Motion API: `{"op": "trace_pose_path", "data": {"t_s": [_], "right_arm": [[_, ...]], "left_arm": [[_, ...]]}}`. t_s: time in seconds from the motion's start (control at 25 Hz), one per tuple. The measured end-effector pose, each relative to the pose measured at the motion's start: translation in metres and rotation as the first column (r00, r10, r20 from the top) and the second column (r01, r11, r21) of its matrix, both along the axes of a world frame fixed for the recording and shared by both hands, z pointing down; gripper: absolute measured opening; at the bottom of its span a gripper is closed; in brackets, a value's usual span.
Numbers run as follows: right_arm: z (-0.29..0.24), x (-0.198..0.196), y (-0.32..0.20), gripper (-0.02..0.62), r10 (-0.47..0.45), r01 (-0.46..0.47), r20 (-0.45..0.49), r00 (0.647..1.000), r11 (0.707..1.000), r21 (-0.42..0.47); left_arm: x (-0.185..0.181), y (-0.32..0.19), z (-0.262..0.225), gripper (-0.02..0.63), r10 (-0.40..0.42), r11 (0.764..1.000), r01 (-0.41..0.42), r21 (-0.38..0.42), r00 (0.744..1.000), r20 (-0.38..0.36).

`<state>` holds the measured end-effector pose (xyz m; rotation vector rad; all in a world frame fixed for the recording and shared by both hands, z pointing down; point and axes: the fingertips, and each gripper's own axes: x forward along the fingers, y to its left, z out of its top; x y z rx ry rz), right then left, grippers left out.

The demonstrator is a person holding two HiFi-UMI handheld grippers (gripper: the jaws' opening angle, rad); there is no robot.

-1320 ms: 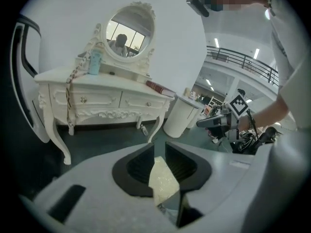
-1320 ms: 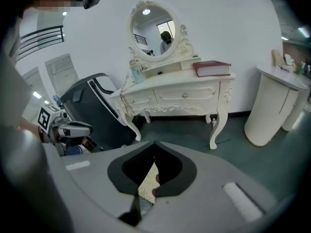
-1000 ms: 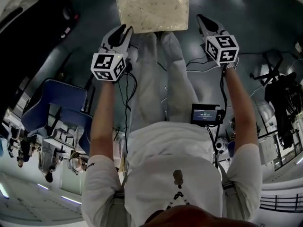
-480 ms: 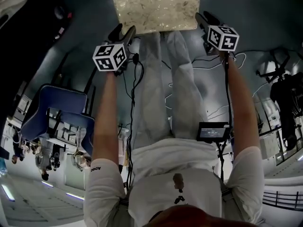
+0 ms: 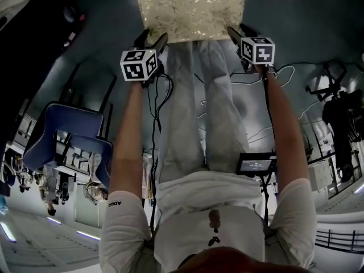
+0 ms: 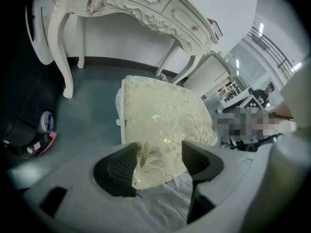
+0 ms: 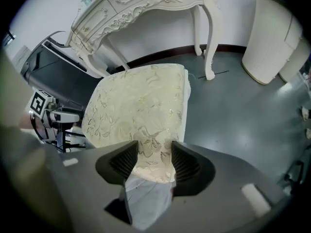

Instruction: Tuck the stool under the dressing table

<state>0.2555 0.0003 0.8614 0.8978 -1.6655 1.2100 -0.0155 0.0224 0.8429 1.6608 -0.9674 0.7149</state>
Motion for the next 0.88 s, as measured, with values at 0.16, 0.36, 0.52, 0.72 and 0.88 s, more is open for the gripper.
{"op": "trace_pose_path", "data": {"t_s": [0.16,0.36,0.52,0.72,0.88], "right_arm": [[0.001,-0.001,0.001,0.218,-0.027,0.025,-0.036,0.999,0.999,-0.042],[0.0,0.001,0.002,0.215,-0.044,0.043,-0.03,0.999,0.998,-0.044],[-0.004,-0.004,-0.003,0.212,-0.062,0.061,-0.043,0.997,0.998,-0.032],[-0.007,-0.006,-0.008,0.207,-0.066,0.066,-0.051,0.997,0.998,-0.005],[-0.028,-0.029,-0.069,0.008,0.084,-0.09,0.046,0.995,0.982,0.165]], "left_arm": [[-0.014,-0.002,0.009,0.139,-0.015,1.0,0.017,-0.012,0.996,0.093],[-0.015,-0.002,0.01,0.133,-0.044,0.999,0.046,-0.023,0.995,0.091],[-0.019,-0.006,0.007,0.133,-0.061,0.998,0.064,-0.029,0.995,0.074],[-0.023,-0.009,0.004,0.132,-0.095,0.995,0.096,-0.013,0.993,0.065],[-0.019,-0.014,0.005,0.122,-0.108,0.994,0.109,-0.023,0.992,0.067]]}}
